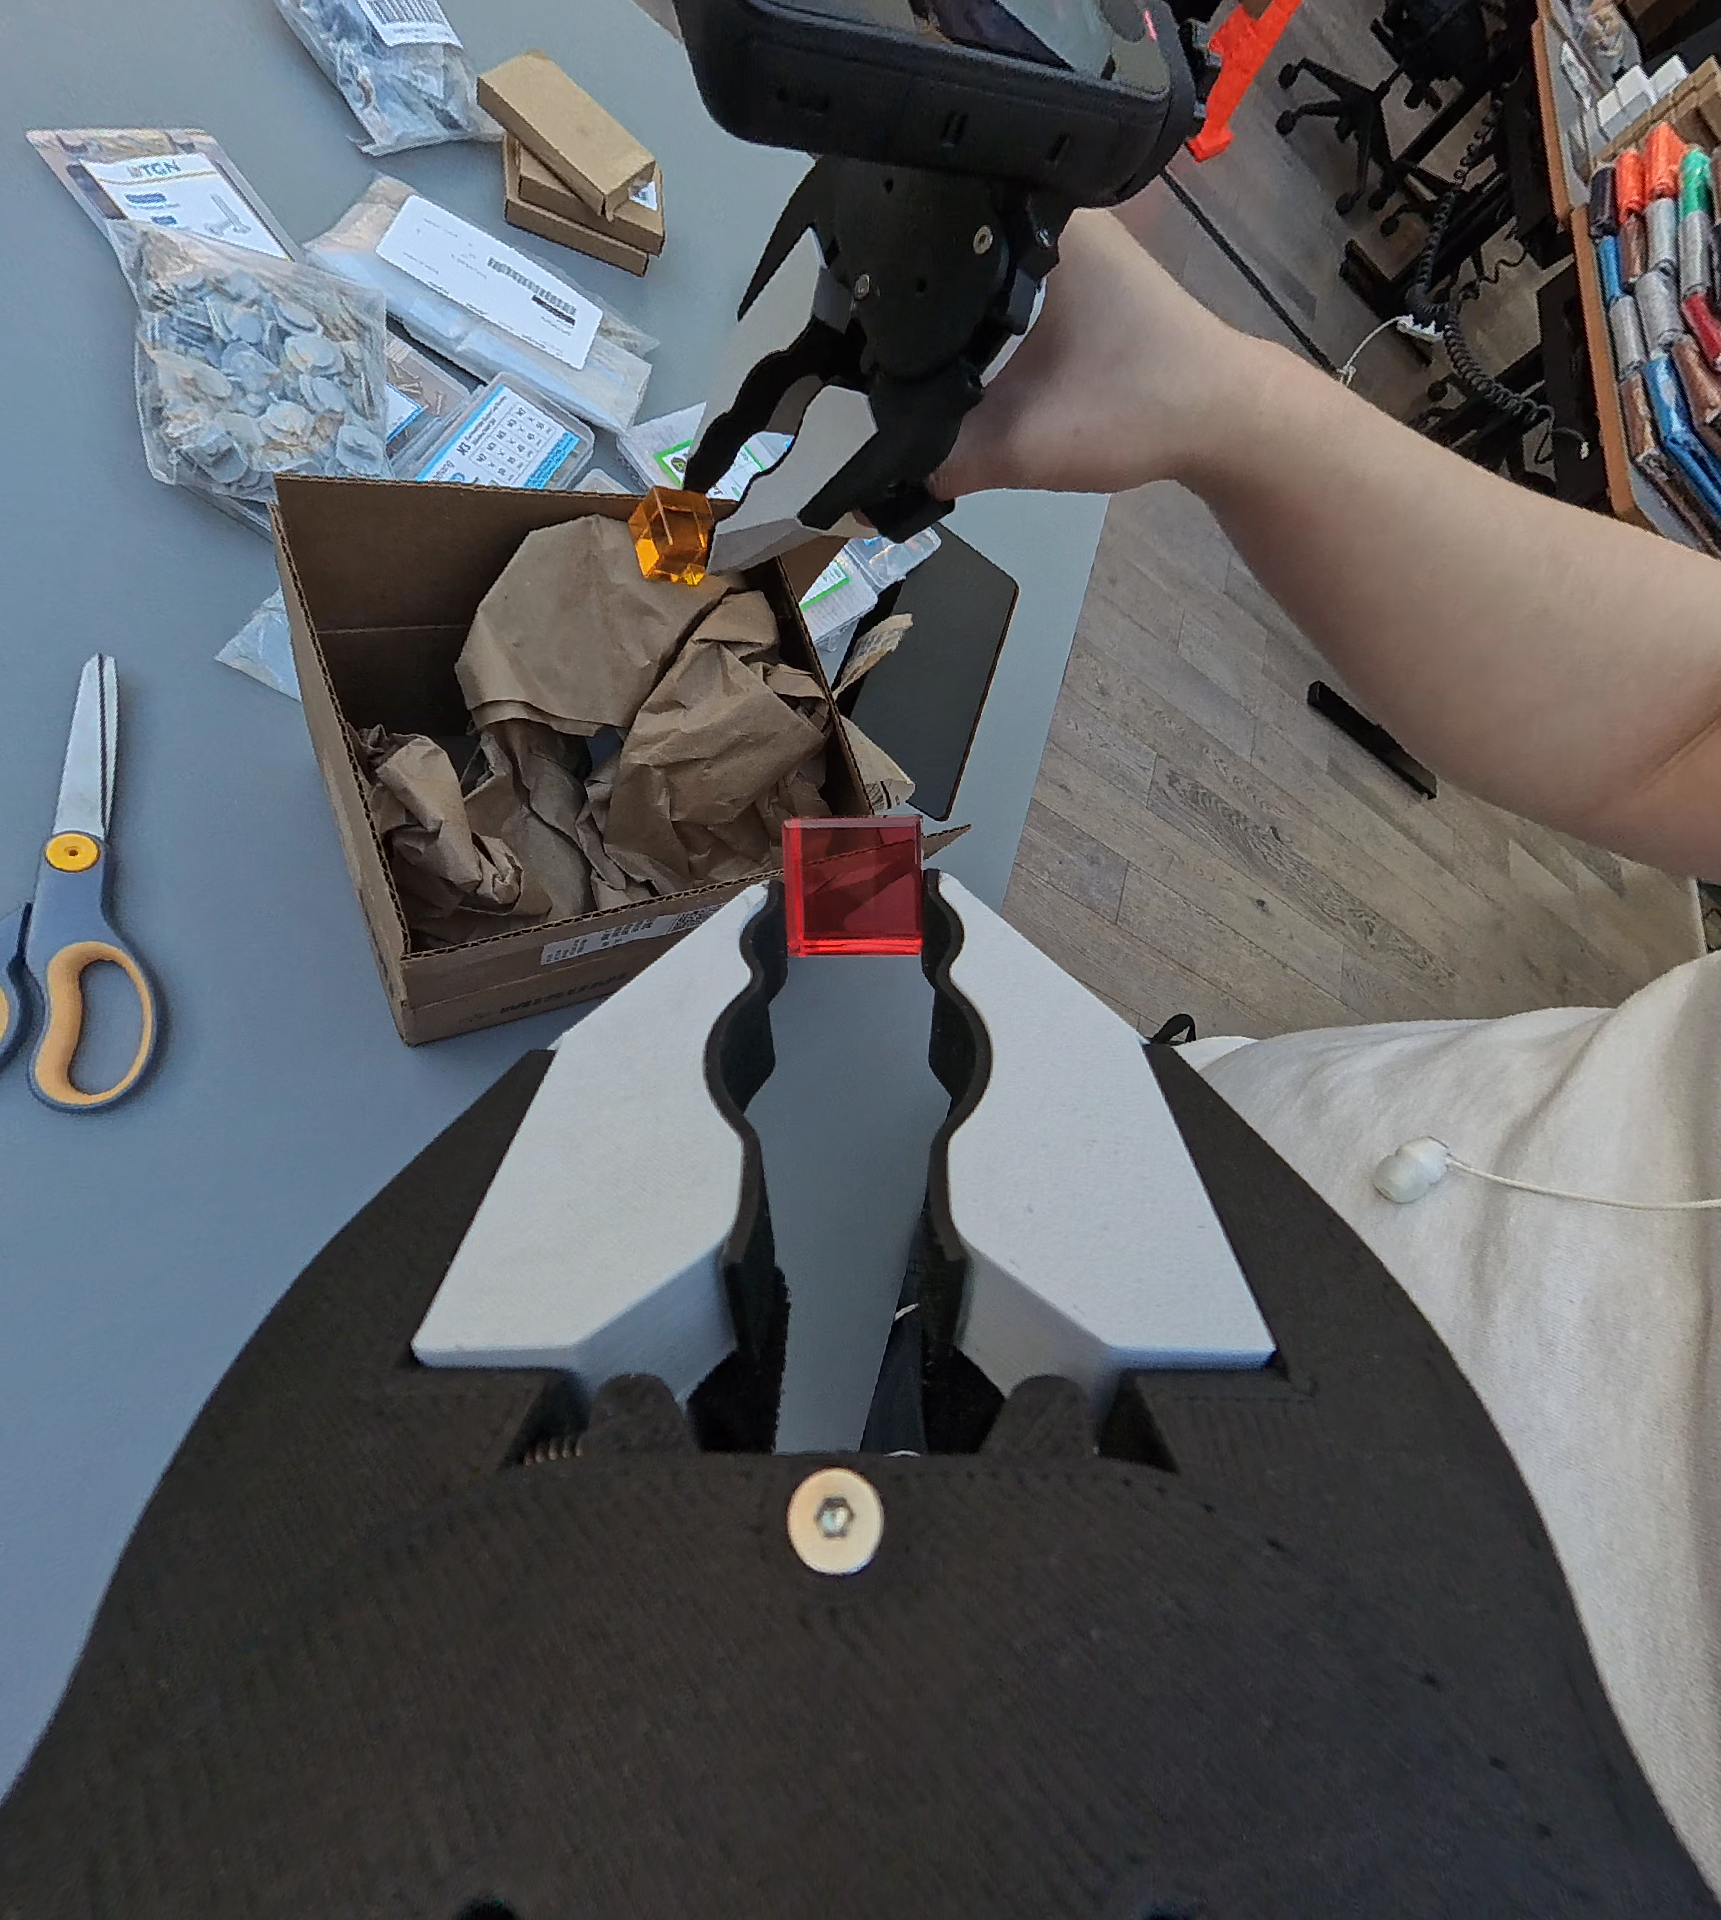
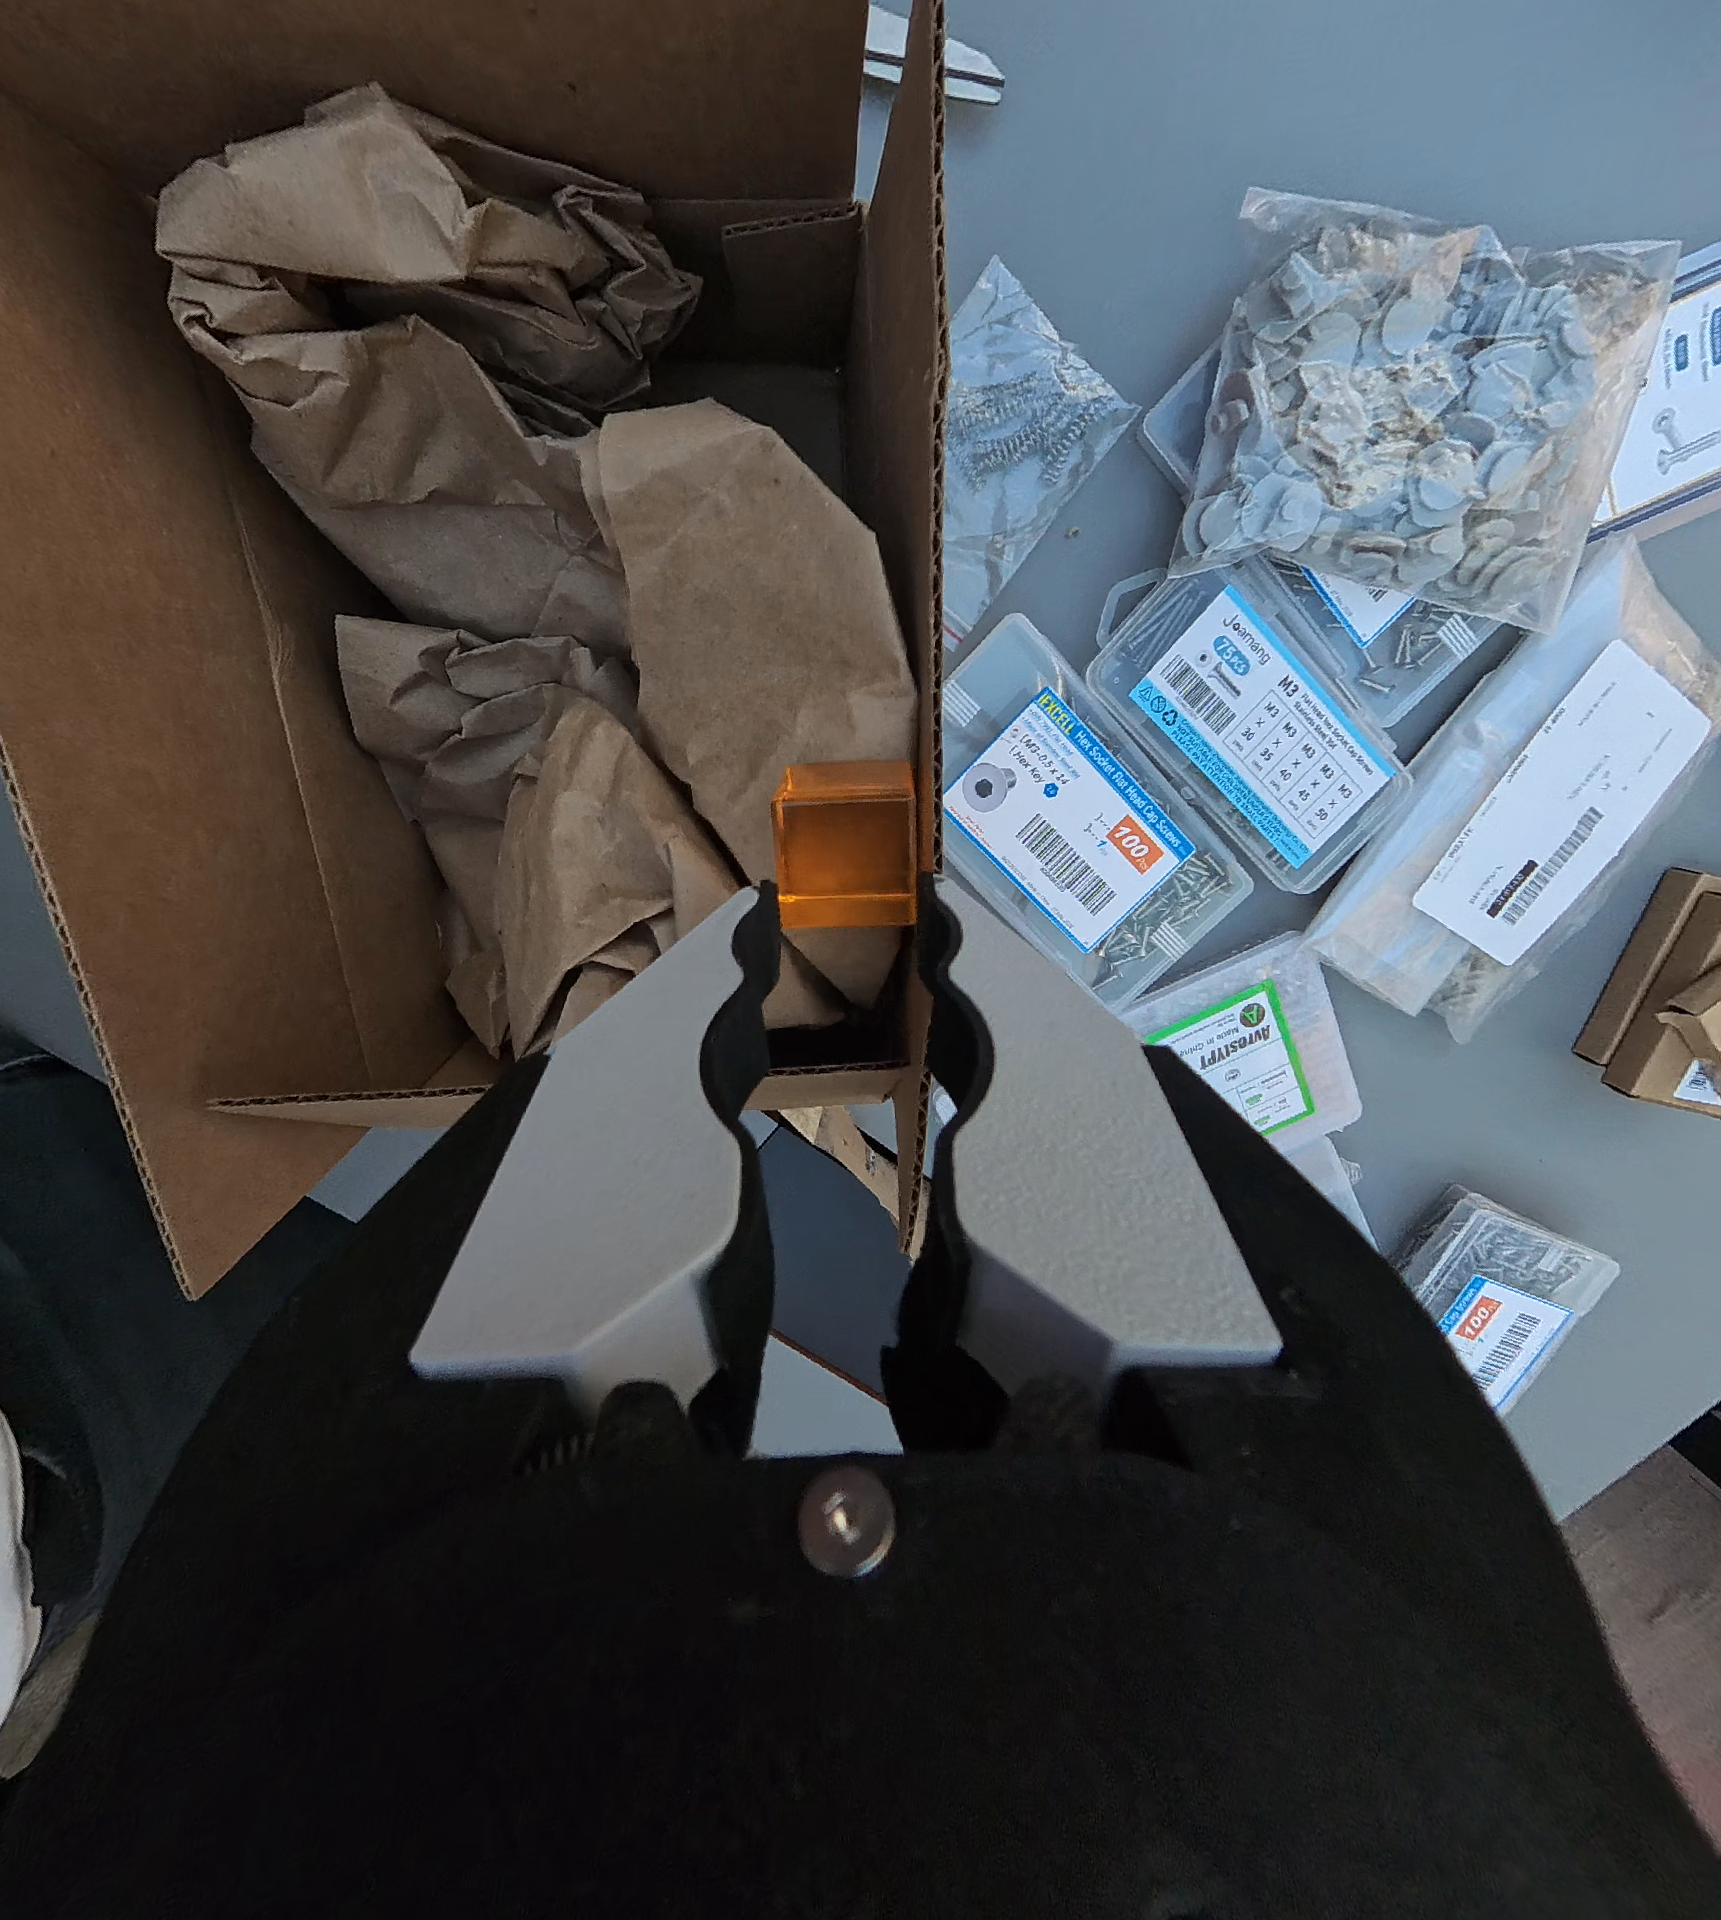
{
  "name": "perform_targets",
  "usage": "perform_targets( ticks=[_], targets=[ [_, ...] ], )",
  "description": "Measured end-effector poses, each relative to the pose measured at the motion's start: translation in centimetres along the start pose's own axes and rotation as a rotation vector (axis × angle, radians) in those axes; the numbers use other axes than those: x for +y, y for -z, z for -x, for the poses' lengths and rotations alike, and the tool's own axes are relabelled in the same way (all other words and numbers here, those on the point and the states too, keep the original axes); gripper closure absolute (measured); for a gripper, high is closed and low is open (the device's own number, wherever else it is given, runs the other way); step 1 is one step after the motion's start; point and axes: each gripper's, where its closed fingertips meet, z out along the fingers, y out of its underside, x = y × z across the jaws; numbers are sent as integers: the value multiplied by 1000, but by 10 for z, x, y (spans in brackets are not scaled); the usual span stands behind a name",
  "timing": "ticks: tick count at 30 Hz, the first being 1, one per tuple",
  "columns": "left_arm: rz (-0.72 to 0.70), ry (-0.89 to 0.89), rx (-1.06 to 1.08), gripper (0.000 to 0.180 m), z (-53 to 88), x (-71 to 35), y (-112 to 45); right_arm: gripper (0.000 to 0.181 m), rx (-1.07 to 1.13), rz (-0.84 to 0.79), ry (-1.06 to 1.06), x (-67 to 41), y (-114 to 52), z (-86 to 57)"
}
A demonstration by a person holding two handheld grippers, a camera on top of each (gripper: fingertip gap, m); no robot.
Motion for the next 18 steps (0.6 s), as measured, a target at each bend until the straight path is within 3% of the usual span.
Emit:
perform_targets(
  ticks=[18],
  targets=[
    [7,6,4,156,-1,1,0,147,11,-30,-6,-6,1,3]
  ],
)
